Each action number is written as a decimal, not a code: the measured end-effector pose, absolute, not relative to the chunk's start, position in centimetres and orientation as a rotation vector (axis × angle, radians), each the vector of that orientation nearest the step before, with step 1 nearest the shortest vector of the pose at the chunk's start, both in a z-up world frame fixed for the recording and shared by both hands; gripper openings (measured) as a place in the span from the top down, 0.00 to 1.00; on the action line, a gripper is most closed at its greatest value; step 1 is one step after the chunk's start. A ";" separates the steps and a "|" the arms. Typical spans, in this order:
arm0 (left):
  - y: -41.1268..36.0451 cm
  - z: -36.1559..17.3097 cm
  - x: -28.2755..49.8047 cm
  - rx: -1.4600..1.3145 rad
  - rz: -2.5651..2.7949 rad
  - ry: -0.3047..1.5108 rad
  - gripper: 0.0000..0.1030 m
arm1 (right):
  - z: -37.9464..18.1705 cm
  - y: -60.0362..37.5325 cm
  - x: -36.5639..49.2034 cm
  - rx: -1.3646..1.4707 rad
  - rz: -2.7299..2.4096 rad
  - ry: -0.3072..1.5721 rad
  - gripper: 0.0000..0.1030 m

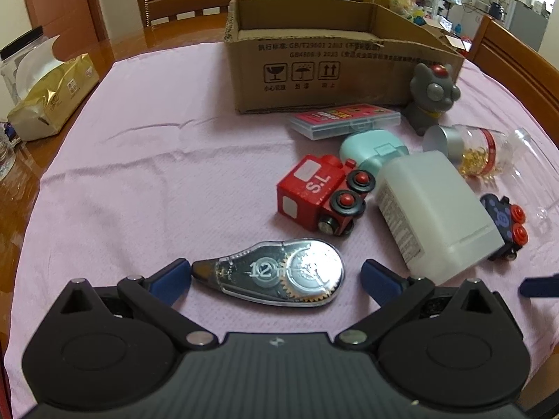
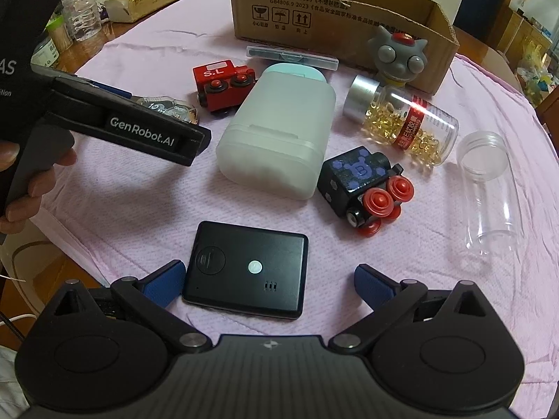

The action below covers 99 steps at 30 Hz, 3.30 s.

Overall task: Organize rigid objects
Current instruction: 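Grasp the silver correction tape with the left tool while the right tool grasps the black power bank, then carry both items into the cardboard box and open both tools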

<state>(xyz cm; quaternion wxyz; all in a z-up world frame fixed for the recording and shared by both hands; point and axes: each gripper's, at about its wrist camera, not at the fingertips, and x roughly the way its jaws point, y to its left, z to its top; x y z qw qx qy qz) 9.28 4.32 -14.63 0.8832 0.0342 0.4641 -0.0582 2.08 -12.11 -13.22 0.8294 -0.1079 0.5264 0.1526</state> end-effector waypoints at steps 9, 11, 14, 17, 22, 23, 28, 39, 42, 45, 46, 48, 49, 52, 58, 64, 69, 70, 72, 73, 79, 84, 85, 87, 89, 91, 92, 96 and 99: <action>4.9 -14.2 9.1 0.057 -0.100 0.967 0.13 | -13.2 -12.0 2.1 -0.221 0.306 1.125 0.00; 5.0 -14.1 9.1 0.059 -0.102 0.967 0.13 | -13.2 -11.8 2.2 -0.218 0.297 1.135 0.00; 5.0 -14.2 9.1 0.062 -0.106 0.964 0.13 | -13.2 -11.2 2.3 -0.222 0.302 1.136 0.03; 5.0 -14.2 9.1 0.065 -0.111 0.963 0.13 | -13.1 -10.3 2.2 -0.233 0.311 1.125 0.10; 5.1 -14.1 9.1 0.070 -0.120 0.961 0.13 | -12.8 -10.0 2.0 -0.224 0.281 1.149 0.13; 5.1 -14.1 9.1 0.071 -0.122 0.962 0.13 | -12.8 -10.2 2.0 -0.205 0.277 1.153 0.13; 5.2 -14.1 9.3 0.080 -0.138 0.970 0.13 | -12.7 -10.0 1.9 -0.200 0.265 1.143 0.25; 5.0 -13.4 9.3 0.145 -0.221 0.978 0.13 | -12.3 -10.0 1.8 -0.214 0.256 1.146 0.28; 5.0 -12.8 9.3 0.164 -0.247 0.982 0.13 | -12.1 -10.1 1.9 -0.220 0.259 1.147 0.28; 5.2 -12.1 9.2 0.178 -0.279 0.987 0.13 | -11.6 -10.3 1.9 -0.228 0.263 1.143 0.28; 5.2 -11.8 9.2 0.184 -0.292 0.988 0.13 | -11.4 -10.4 1.9 -0.232 0.264 1.140 0.28; 5.4 -11.0 9.3 0.192 -0.318 0.992 0.13 | -10.9 -10.5 2.0 -0.247 0.264 1.131 0.28; 5.5 -10.6 9.2 0.194 -0.331 0.989 0.13 | -10.6 -10.6 2.1 -0.254 0.264 1.125 0.28; 5.5 -9.2 9.2 0.212 -0.359 0.977 0.13 | -9.4 -11.0 2.6 -0.254 0.265 1.111 0.28; 5.0 -6.5 10.0 0.229 -0.378 0.960 0.13 | -7.0 -11.9 3.9 -0.272 0.267 1.061 0.28; 4.1 -4.0 11.4 0.214 -0.346 0.938 0.13 | -5.1 -12.5 6.1 -0.315 0.333 1.000 0.28; 3.2 -2.2 13.2 0.203 -0.327 0.918 0.13 | -3.7 -13.2 8.8 -0.331 0.382 0.953 0.28; 3.0 -1.8 13.8 0.201 -0.325 0.914 0.13 | -3.4 -13.4 9.4 -0.336 0.389 0.943 0.28; 2.6 -1.3 15.0 0.204 -0.319 0.899 0.13 | -2.7 -13.7 10.5 -0.347 0.405 0.920 0.28; 2.3 -1.0 15.6 0.210 -0.315 0.890 0.13 | -2.5 -13.9 11.0 -0.349 0.411 0.911 0.28; 0.7 0.2 21.4 0.211 -0.290 0.855 0.13 | -1.0 -15.0 14.8 -0.355 0.439 0.861 0.28; -0.6 -0.6 27.4 0.199 -0.263 0.821 0.13 | -0.3 -16.0 18.1 -0.345 0.447 0.830 0.28; -0.7 -0.9 28.4 0.193 -0.258 0.826 0.13 | -0.3 -16.1 18.7 -0.344 0.444 0.827 0.28; -1.1 -2.0 30.9 0.190 -0.244 0.848 0.13 | -0.3 -16.5 19.9 -0.342 0.439 0.820 0.28; -1.5 -3.0 32.6 0.195 -0.231 0.856 0.13 | -0.4 -17.0 20.9 -0.337 0.433 0.819 0.28; -1.7 -3.8 34.2 0.201 -0.221 0.868 0.13 | -0.5 -17.4 21.9 -0.330 0.431 0.822 0.28; -1.8 -4.3 35.0 0.197 -0.214 0.885 0.13 | -0.5 -17.5 22.3 -0.329 0.428 0.822 0.28; -1.9 -5.9 37.2 0.185 -0.186 0.898 0.13 | -0.9 -18.1 23.5 -0.327 0.417 0.820 0.28; -1.9 -6.2 38.0 0.185 -0.148 0.854 0.10 | -1.0 -18.5 24.4 -0.323 0.407 0.822 0.28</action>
